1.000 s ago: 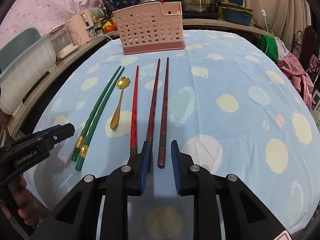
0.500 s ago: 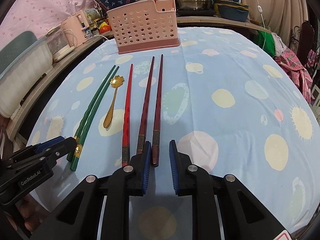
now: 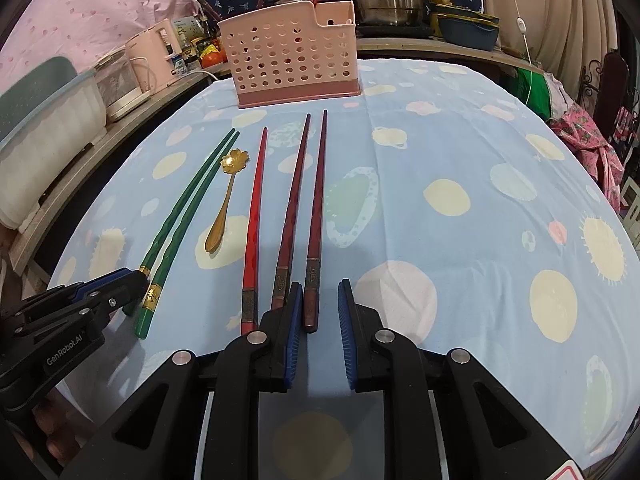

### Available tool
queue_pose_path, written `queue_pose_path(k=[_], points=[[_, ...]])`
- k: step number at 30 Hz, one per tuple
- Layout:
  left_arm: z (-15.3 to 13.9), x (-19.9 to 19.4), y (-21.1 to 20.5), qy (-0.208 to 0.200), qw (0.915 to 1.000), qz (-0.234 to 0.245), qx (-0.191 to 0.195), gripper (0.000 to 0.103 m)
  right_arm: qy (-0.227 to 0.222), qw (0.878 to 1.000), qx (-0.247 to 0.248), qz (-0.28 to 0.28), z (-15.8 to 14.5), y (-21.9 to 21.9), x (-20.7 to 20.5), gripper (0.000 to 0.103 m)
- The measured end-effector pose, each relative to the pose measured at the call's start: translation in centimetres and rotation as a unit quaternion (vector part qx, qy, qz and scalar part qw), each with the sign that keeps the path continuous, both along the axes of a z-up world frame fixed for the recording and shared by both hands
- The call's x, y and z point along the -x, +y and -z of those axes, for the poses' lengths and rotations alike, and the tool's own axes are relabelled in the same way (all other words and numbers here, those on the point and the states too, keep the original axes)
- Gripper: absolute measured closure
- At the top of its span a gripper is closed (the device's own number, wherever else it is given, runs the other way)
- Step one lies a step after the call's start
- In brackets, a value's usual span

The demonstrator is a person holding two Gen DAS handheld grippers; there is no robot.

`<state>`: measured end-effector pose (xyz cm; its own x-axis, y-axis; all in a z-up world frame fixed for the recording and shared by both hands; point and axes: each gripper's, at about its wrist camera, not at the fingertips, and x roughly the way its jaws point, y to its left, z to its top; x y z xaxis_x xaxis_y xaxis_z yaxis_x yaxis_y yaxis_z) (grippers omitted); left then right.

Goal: Organize utensils
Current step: 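Close the left tool on a green chopstick while the right tool grasps a dark red chopstick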

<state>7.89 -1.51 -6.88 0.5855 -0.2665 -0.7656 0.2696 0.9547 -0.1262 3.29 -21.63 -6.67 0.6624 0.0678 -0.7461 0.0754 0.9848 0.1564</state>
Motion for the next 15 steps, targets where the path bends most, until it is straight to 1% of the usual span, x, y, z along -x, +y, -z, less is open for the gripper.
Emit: queue_pose_path(k=[2, 5, 8, 10, 15], points=[[0.03, 0.01, 0.05, 0.000, 1.0000, 0.000, 0.002, 0.096, -0.001, 1.000, 0.002, -0.001, 0.01, 0.05, 0.01, 0.087], [0.05, -0.02, 0.07, 0.002, 1.0000, 0.001, 0.004, 0.096, -0.003, 1.000, 0.006, -0.001, 0.01, 0.11, 0.04, 0.088], [0.04, -0.03, 0.18, 0.004, 1.0000, 0.001, 0.007, 0.096, -0.003, 1.000, 0.004, 0.000, 0.02, 0.08, 0.10, 0.091], [-0.03, -0.01, 0.21, 0.005, 0.9999, 0.002, 0.009, 0.096, -0.002, 1.000, 0.003, 0.000, 0.00, 0.07, 0.14, 0.096], [-0.26, 0.19, 0.36, 0.007, 0.9999, 0.003, 0.014, 0.096, -0.001, 1.000, -0.004, 0.001, -0.06, -0.06, 0.20, 0.096]])
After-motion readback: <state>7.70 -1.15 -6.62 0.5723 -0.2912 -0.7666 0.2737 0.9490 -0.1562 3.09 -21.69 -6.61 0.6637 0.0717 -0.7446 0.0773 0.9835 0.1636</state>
